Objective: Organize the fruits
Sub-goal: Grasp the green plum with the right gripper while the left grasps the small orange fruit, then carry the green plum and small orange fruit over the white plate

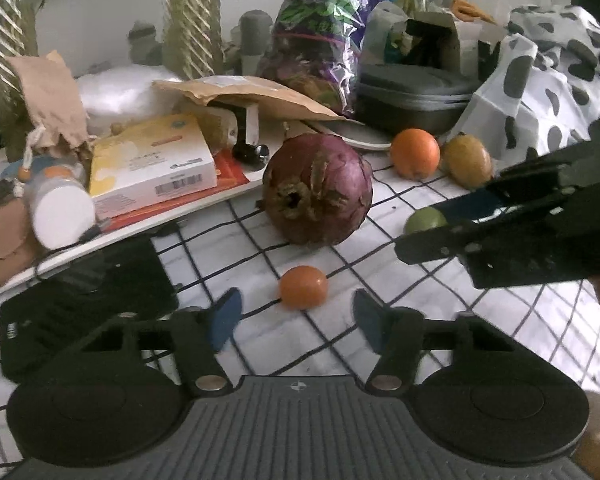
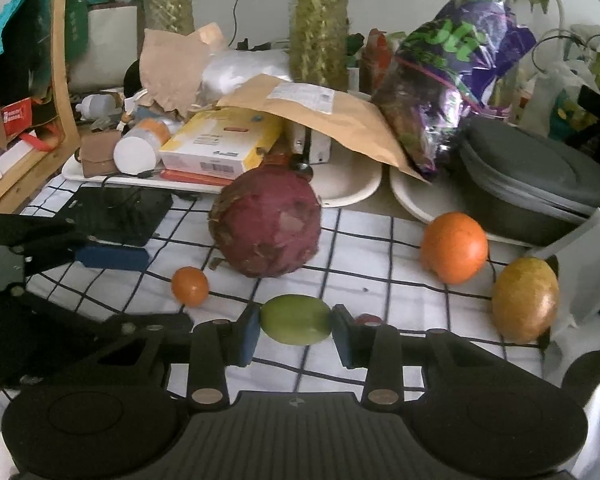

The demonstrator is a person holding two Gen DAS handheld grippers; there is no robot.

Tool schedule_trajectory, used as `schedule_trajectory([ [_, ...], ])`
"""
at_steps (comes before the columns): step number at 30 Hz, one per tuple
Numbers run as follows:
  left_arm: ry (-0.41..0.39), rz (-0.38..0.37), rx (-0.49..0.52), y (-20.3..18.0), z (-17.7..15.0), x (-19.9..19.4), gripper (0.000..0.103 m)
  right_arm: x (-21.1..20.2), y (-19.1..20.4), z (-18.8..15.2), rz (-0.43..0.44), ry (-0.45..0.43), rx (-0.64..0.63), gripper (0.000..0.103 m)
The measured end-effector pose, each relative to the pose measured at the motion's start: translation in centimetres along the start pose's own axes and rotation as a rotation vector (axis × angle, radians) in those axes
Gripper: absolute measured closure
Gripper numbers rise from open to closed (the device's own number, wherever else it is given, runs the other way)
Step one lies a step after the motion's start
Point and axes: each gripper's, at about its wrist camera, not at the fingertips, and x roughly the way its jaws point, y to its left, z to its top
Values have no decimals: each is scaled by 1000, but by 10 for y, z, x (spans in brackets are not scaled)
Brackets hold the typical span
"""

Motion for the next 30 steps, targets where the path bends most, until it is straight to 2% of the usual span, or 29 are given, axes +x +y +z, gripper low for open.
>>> schedule_trajectory([
  [4,-7,-10,-27,1,2,8,51,-3,-7,-2,-1,-1,3,63],
  [6,0,-11,-39,1,4,12,59,-4,-10,-3,-5,2,4,63],
  [7,2,-9,-43,2,5,14,59,-4,-12,-4,-8,3,6,63],
  [10,4,6,-49,2,7,16,76,-5,-15,-5,-12,4,7,63],
  [22,-25,-2,-42,-5,15,-7,77,-28,-20,-7,-6,-25,13,63],
  [26,-1,33,-20,-12,15,-15,77,-35,-23,-12,-7,-19,41,63],
  [30,7,24,-13,-17,12,-27,77,-44,-16,-18,-3,-16,32,63],
])
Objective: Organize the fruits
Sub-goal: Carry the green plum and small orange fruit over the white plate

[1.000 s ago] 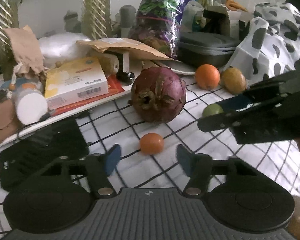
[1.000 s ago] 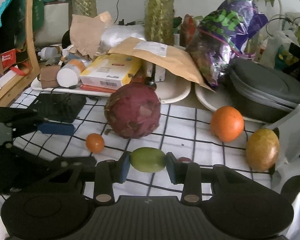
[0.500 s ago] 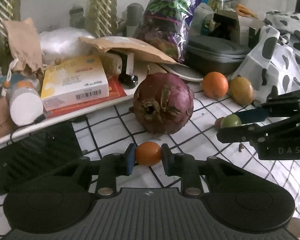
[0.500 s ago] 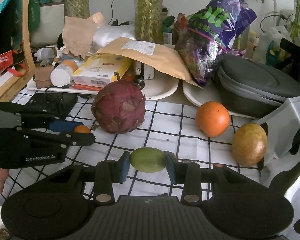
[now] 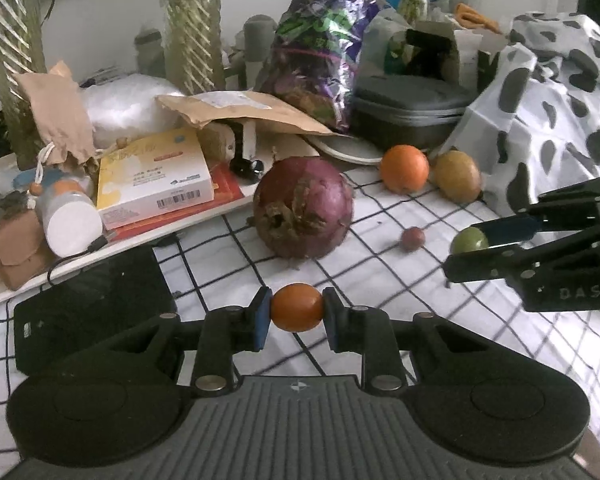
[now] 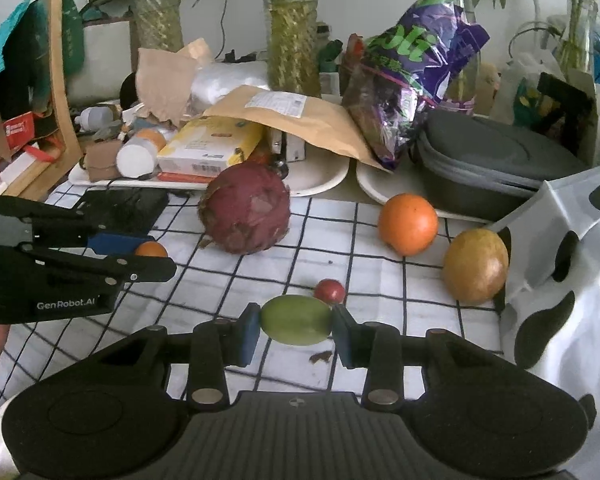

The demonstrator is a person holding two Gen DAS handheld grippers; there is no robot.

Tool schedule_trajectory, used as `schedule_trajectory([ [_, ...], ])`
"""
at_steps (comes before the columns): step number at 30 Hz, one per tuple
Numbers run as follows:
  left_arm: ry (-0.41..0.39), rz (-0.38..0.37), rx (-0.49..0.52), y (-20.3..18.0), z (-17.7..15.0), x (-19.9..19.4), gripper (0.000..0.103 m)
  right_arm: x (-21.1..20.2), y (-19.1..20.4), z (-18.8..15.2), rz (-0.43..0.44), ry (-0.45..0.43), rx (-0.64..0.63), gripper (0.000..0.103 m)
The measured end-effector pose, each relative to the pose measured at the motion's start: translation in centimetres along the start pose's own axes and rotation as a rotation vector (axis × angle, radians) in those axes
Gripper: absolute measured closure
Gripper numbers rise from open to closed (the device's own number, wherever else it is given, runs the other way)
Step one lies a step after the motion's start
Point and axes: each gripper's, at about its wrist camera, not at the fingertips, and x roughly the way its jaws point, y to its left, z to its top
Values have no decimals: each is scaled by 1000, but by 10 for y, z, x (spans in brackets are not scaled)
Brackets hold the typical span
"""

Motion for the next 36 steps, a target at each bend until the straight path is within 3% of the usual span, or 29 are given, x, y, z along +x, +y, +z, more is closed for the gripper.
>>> schedule_trajectory([
  [12,-3,20,55,-23,-22,-50,77,-34,28,-16,46,-19,-8,63],
  [36,10,-69,108,-82,-99,-135,77,-108,72,-87,61,9,-63,63],
])
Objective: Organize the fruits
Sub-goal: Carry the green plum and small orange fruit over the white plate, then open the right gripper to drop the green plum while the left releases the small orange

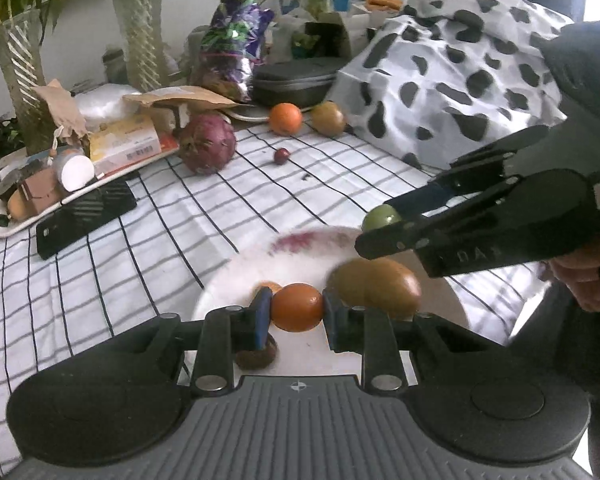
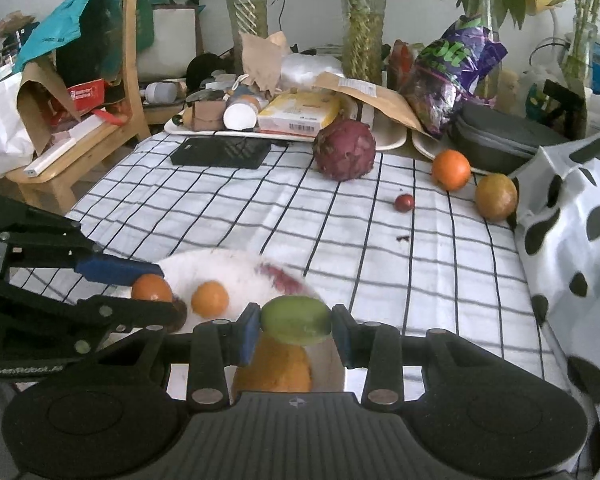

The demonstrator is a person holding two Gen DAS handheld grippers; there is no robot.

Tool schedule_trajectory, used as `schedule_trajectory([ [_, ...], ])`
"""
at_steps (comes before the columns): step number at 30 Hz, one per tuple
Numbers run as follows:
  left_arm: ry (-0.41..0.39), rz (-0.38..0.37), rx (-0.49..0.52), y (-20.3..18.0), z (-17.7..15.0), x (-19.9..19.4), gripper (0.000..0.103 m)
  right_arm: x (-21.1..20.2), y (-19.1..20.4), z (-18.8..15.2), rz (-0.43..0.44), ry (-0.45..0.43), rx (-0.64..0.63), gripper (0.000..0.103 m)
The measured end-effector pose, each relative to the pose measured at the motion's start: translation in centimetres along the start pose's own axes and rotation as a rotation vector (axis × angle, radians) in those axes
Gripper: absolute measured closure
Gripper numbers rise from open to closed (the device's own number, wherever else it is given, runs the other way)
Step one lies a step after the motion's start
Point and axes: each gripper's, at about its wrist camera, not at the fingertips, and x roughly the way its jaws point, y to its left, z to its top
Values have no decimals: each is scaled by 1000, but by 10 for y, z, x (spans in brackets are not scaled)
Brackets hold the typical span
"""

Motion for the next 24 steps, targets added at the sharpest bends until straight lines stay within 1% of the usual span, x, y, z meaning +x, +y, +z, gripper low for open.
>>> schedule_trajectory([
  [3,7,-11,-3,-8,-10,-8,77,-9,4,-10,1,4,0,63],
  [11,66,-15,2,-26,-34,-16,77,-25,23,-34,35,36,-36,63],
  [16,121,-36,4,-29,-42,-8,76,-19,32,-46,43,101,-72,63],
  [20,150,-21,25,-33,-46,-2,76,-10,33,-52,30,150,-87,63],
  [24,183,-10,39,-35,-47,3,75,-7,35,-54,49,168,-91,63],
])
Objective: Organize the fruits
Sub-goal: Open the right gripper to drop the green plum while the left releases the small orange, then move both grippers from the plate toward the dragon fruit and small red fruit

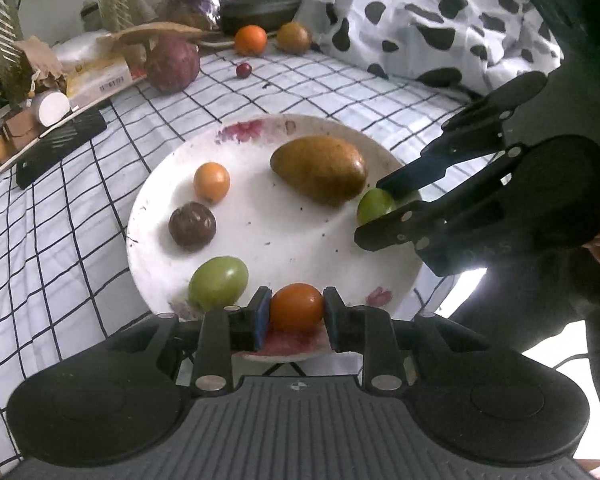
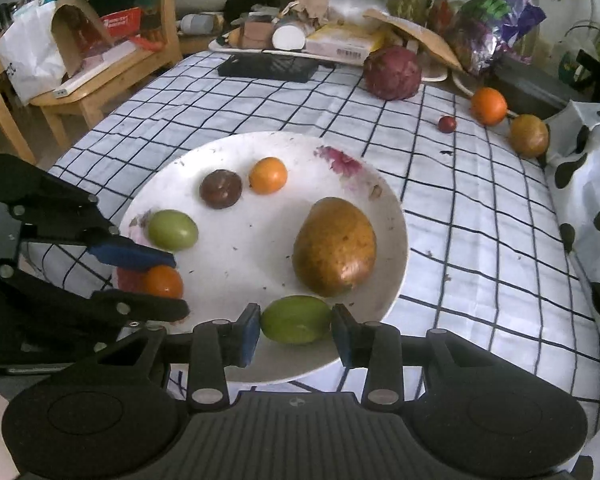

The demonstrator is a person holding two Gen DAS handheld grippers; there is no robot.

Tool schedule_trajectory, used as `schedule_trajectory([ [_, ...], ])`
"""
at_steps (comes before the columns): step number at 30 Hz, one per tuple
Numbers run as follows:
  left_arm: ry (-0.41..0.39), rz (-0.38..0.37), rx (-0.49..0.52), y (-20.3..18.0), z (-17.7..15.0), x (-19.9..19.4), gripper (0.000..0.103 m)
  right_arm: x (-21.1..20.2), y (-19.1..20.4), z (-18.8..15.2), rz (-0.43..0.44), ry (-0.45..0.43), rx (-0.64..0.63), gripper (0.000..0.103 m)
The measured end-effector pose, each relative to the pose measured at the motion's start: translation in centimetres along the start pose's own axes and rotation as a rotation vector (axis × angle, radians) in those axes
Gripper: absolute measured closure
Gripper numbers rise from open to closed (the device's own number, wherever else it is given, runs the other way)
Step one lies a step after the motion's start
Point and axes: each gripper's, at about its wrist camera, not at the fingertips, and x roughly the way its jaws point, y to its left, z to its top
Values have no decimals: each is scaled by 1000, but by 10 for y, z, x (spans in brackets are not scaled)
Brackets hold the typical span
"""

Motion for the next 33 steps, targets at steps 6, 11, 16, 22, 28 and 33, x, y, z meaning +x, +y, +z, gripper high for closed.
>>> schedule_trajectory([
  [6,-8,1,-16,3,0,-3,43,3,0,0,17,2,4,62],
  [11,-17,0,-30,5,0,-6,43,1,-1,0,18,-6,9,56],
  [16,-41,-6,-54,7,0,-13,43,-10,-3,-2,15,-48,28,41],
  [22,-77,14,-87,8,-1,-24,43,-27,-4,-5,-34,-111,70,14],
  [28,-106,49,-118,12,1,-28,43,-32,-9,-5,-102,-146,106,0],
  [33,-121,70,-132,14,2,-30,43,-29,-16,-3,-148,-141,147,0],
])
